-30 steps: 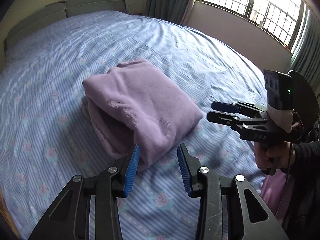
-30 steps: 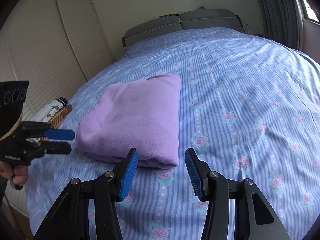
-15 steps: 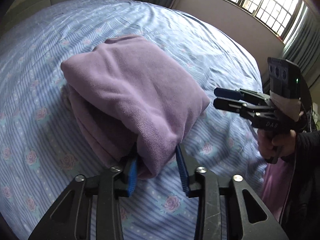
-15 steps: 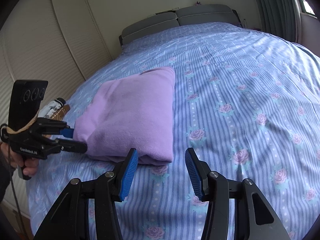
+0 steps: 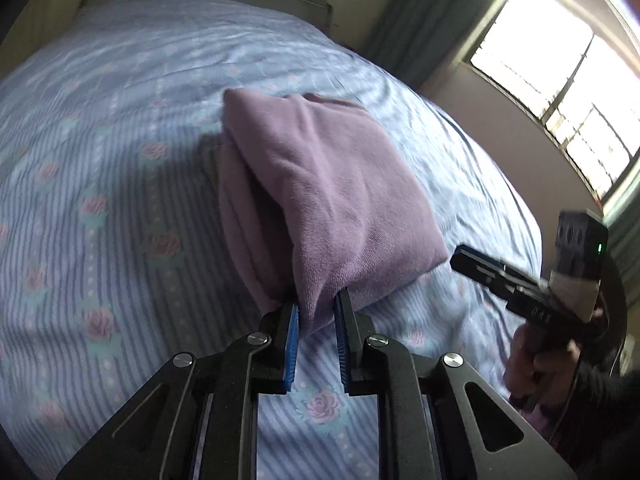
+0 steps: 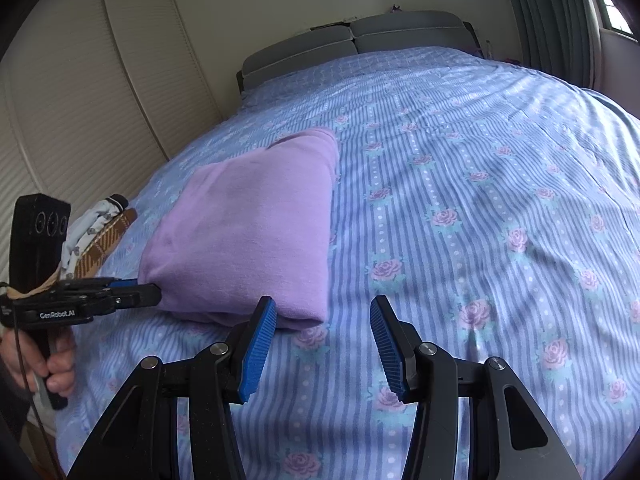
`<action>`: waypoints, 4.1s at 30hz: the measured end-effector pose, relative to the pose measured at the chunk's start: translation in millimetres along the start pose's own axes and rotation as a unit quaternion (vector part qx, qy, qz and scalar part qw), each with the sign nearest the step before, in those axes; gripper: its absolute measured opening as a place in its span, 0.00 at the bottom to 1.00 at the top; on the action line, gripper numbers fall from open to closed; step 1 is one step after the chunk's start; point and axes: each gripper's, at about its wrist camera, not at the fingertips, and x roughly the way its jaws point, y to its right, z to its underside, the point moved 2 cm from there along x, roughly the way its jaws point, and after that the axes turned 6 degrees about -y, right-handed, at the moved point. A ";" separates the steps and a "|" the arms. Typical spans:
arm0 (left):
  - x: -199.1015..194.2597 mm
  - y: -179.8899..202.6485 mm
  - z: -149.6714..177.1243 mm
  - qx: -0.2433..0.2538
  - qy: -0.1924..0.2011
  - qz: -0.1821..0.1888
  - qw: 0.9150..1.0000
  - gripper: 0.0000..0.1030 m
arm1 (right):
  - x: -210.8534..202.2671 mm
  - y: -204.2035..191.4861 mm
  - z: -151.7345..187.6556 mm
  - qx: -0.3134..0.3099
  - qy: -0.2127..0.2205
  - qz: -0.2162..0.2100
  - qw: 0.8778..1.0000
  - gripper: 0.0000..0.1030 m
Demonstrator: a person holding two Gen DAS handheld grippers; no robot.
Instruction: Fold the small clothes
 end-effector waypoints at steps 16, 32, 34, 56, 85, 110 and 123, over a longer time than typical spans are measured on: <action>7.5 -4.4 -93.6 -0.066 0.020 -0.051 0.996 0.36 | -18.0 -0.9 -25.7 0.004 0.034 -0.010 0.999 0.48; 28.5 -23.7 -92.9 -0.090 0.028 -0.076 0.993 0.15 | 2.7 9.7 -36.5 0.015 0.024 -0.011 1.000 0.48; 22.9 -16.0 -93.5 -0.089 0.033 -0.081 0.992 0.26 | 4.2 9.7 -38.4 0.015 0.019 -0.014 1.000 0.48; 29.9 -20.4 -51.3 -0.111 0.035 -0.155 0.981 0.63 | 46.4 0.7 -66.9 -0.046 -0.043 0.070 0.996 0.61; 19.5 -12.2 5.6 -0.291 0.042 -0.019 0.956 0.77 | 87.9 34.7 -92.0 0.082 -0.229 -0.172 0.955 0.73; 20.5 -10.9 -8.1 -0.262 0.056 0.003 0.963 0.42 | 121.1 36.6 -115.7 0.133 -0.262 -0.284 0.913 0.40; -52.6 -11.1 -16.1 -0.243 0.091 0.010 0.966 0.41 | 60.5 -23.2 -144.5 0.107 -0.224 -0.290 0.924 0.38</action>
